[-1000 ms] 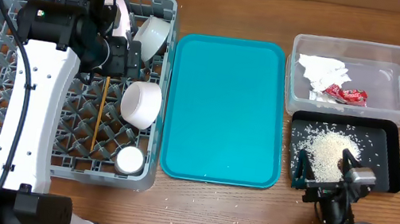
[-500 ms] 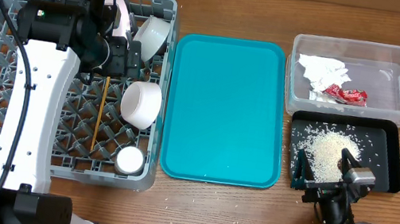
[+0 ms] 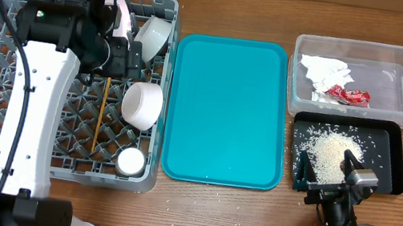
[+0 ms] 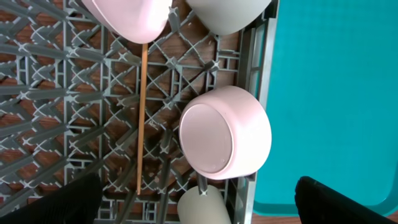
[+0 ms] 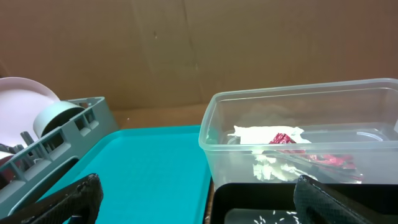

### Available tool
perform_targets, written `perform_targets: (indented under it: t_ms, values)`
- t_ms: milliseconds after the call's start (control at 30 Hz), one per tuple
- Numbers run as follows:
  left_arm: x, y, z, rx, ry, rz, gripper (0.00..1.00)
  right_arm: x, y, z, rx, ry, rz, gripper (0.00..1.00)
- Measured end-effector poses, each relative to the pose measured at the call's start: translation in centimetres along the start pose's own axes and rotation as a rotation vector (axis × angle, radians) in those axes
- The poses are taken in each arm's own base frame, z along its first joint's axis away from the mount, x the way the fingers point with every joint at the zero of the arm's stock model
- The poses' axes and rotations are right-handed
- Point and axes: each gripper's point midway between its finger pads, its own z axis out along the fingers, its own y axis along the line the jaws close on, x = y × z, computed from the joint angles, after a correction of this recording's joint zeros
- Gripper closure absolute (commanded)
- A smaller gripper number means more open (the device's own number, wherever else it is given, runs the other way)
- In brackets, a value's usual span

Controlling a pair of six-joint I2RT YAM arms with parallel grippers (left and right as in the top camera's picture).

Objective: Sort waste into correct bins and load items into the dishwasher

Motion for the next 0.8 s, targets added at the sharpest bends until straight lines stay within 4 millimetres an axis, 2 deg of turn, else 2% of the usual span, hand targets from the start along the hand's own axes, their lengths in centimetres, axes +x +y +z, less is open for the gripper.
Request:
perform_targets:
  t_ms: [67,133,233,267,333,367,433,500,600,767,800]
  values:
    - [-0.4,-0.1,-1.4,0.009,-0.06,0.003,0.0,0.0,0.0,0.0,0.0,0.0,0.0,0.0]
    - [-1.6,-0.4,-4.5,0.032,-0.205,0.009,0.0,0.0,0.0,0.0,0.0,0.0,0.0,0.0]
    - [-2.9,-0.8,-10.3,0.073,-0.473,0.018,0.0,0.0,0.0,0.0,-0.001,0.001,0.0,0.0]
    - [-2.7,-0.9,-12.6,0.089,-0.57,0.023,0.0,0.0,0.0,0.0,-0.001,0.0,0.0,0.0]
    - [-2.0,-0.9,-15.6,0.11,-0.712,0.03,0.0,0.0,0.0,0.0,-0.002,0.0,0.0,0.0]
    - [-1.2,-0.8,-16.7,0.12,-0.776,0.035,0.0,0.0,0.0,0.0,-0.002,0.0,0.001,0.0]
    - [0.2,-0.7,-17.8,0.135,-0.878,0.04,0.0,0.0,0.0,0.0,-0.003,0.001,0.0,0.0]
    - [1.3,-0.5,-17.4,0.143,-0.942,0.044,0.0,0.0,0.1,0.0,-0.005,0.001,0.0,0.0]
    - [3.1,-0.1,-14.6,0.149,-1.005,0.055,0.0,0.0,0.1,0.0,-0.006,0.001,0.0,0.0]
    - [6.3,0.6,-8.8,0.153,-1.08,0.076,0.0,0.0,0.1,0.0,-0.006,0.002,0.001,0.0]
    - [6.6,0.6,-8.2,0.155,-1.089,0.077,0.0,0.0,0.1,0.0,-0.006,0.002,0.0,0.0]
